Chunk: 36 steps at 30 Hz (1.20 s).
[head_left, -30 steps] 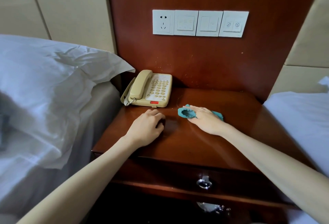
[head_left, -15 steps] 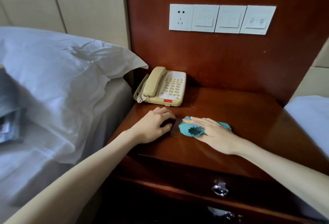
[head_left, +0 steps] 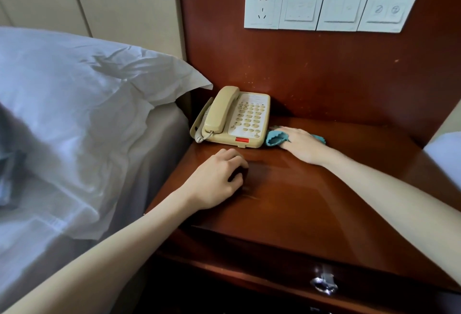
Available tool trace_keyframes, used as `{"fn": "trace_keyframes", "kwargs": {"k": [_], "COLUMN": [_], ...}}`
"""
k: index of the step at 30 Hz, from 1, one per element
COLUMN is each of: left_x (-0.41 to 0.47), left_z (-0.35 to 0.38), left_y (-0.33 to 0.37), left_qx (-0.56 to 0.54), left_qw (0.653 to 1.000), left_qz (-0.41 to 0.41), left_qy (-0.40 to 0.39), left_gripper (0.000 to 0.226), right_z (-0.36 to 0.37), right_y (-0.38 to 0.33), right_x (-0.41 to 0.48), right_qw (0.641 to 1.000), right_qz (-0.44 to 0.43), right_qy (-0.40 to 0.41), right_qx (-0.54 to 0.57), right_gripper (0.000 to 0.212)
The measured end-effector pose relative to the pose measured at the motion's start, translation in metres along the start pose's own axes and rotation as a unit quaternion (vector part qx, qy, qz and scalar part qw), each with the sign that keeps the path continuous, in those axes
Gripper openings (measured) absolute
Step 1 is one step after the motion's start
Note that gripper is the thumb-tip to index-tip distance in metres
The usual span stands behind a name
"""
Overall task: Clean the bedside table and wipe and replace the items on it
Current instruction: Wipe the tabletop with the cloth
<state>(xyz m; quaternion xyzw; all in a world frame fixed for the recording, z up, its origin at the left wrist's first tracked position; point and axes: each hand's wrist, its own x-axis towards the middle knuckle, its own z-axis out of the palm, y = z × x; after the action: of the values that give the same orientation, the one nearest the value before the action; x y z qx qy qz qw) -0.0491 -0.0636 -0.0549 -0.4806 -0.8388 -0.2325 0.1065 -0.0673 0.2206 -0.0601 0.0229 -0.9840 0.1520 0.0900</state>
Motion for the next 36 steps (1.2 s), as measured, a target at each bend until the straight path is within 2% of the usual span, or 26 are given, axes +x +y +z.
{"fn": "trace_keyframes", "kwargs": {"k": [9,17,29,36], "left_x": [0.003,0.002,0.002,0.002], "left_z": [0.003,0.002,0.002,-0.001], "left_y": [-0.003,-0.003,-0.002,0.001], "left_qx": [-0.007,-0.001,0.021,0.031], "left_qw": [1.0,1.0,1.0,0.999], "left_qz": [0.005,0.003,-0.002,-0.005], "left_qy": [0.005,-0.006,-0.005,-0.013], "left_gripper": [0.026,0.026,0.025,0.025], "right_z": [-0.013,-0.013,-0.063,-0.08], "right_y": [0.023,0.023,0.099,0.115], "right_x": [0.04,0.044,-0.057,-0.103], "right_qw": [0.993,0.987,0.954,0.938], "right_qz": [0.118,0.156,0.283,0.327], "right_qy": [0.006,0.022,0.059,0.066], "right_qx": [-0.004,-0.021,-0.074,-0.096], "right_gripper": [0.051,0.053,0.051,0.05]}}
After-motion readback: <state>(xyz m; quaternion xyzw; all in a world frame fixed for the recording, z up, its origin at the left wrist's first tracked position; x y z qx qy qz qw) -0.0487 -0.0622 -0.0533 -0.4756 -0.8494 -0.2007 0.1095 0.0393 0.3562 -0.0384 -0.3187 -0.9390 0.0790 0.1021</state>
